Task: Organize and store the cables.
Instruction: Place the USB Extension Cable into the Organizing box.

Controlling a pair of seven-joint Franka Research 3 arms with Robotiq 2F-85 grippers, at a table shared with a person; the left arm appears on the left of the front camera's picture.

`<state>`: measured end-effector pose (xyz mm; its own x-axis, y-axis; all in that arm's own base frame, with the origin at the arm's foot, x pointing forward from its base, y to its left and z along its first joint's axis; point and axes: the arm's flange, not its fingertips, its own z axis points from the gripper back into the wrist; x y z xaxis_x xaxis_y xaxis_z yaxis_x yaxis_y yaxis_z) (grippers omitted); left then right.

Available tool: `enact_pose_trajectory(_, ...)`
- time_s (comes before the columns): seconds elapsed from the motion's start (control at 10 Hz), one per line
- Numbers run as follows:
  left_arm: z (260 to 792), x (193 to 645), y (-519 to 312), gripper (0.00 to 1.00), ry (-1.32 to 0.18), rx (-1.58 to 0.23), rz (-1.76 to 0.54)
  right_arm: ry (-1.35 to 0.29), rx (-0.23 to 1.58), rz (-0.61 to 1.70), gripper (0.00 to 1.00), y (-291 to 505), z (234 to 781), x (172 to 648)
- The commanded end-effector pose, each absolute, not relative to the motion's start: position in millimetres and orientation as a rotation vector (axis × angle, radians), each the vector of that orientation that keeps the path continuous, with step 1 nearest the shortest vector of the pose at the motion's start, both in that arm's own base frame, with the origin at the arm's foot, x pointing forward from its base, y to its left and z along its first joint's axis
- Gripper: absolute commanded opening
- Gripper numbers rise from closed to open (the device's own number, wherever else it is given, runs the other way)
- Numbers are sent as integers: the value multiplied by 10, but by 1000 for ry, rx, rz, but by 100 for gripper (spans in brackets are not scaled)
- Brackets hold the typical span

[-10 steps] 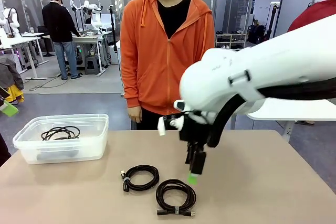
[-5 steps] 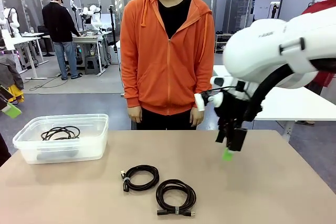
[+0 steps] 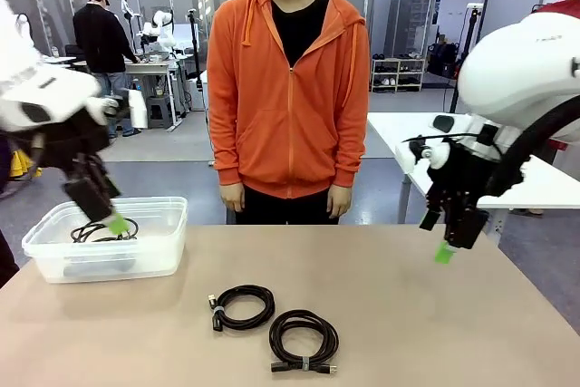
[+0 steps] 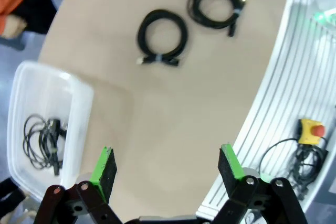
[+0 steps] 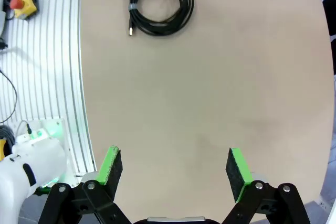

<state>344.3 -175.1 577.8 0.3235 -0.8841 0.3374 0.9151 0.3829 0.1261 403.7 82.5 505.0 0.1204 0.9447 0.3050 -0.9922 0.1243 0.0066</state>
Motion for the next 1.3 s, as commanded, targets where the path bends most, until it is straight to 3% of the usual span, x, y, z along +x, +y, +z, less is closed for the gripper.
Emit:
enact_pose_trajectory(0.0, 5740, 3729, -2186, 98, -311, -138, -1215, -319, 226, 1435, 100, 562, 5015, 3951)
enact_pose_trajectory(0.4, 5280, 3723, -3020, 98, -194, -48, -1287, -389, 235, 1392, 100, 217, 5010, 3901)
enact_pose_trajectory(0.6, 5179, 3579, -3132, 98, -199, -75, -1335, -403, 316, 1311, 100, 214, 5000, 4074)
enact_pose_trajectory(0.7, 5255, 3464, -3069, 98, -257, -64, -1348, -357, 239, 1361, 100, 225, 5077, 3929)
enact_pose_trajectory(0.8, 5141, 3604, -3159, 98, -179, -92, -1333, -357, 239, 1361, 100, 225, 5077, 3929)
enact_pose_trajectory(1.2, 5155, 3578, -3164, 98, -185, -89, -1337, -357, 239, 1361, 100, 225, 5077, 3929)
